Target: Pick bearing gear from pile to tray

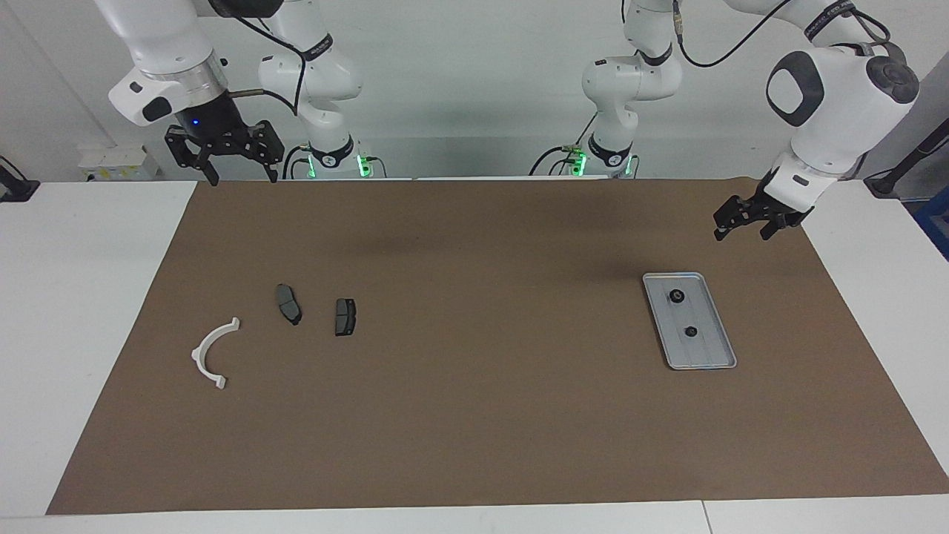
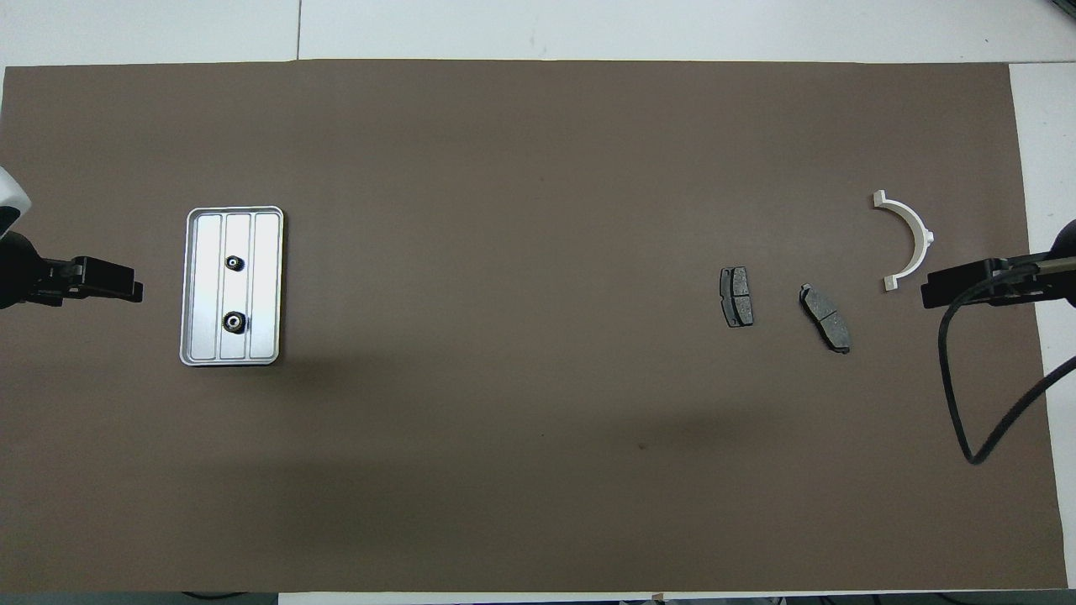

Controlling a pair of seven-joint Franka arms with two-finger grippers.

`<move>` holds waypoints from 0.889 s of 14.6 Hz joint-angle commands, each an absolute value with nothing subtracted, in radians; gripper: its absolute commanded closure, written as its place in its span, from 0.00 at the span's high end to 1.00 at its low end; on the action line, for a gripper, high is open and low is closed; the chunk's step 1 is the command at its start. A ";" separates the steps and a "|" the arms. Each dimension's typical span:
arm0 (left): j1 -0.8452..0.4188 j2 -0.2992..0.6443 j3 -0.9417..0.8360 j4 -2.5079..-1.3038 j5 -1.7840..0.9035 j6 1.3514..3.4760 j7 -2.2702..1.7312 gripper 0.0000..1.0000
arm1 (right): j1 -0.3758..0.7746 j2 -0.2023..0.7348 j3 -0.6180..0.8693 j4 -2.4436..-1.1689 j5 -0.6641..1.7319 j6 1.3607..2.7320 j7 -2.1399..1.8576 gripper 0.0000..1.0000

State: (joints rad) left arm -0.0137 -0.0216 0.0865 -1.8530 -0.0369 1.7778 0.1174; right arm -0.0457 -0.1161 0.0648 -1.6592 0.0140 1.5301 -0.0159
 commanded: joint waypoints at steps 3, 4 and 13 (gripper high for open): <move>-0.012 0.031 0.077 -1.758 -0.017 1.738 0.101 1.00 | -0.067 -0.120 0.075 -1.664 0.021 1.543 -0.035 1.00; -0.012 0.037 0.078 -1.744 -0.017 1.724 0.101 1.00 | -0.067 -0.120 0.075 -1.664 0.021 1.543 -0.035 1.00; -0.025 0.064 0.074 -1.666 -0.015 1.667 0.057 1.00 | -0.067 -0.120 0.075 -1.664 0.021 1.545 -0.035 1.00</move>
State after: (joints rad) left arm -0.0187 0.0469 0.0736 -1.6969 -0.0331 1.6912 0.0856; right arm -0.0460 -0.1161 0.0647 -1.6592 0.0140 1.5301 -0.0159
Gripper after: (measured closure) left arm 0.000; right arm 0.000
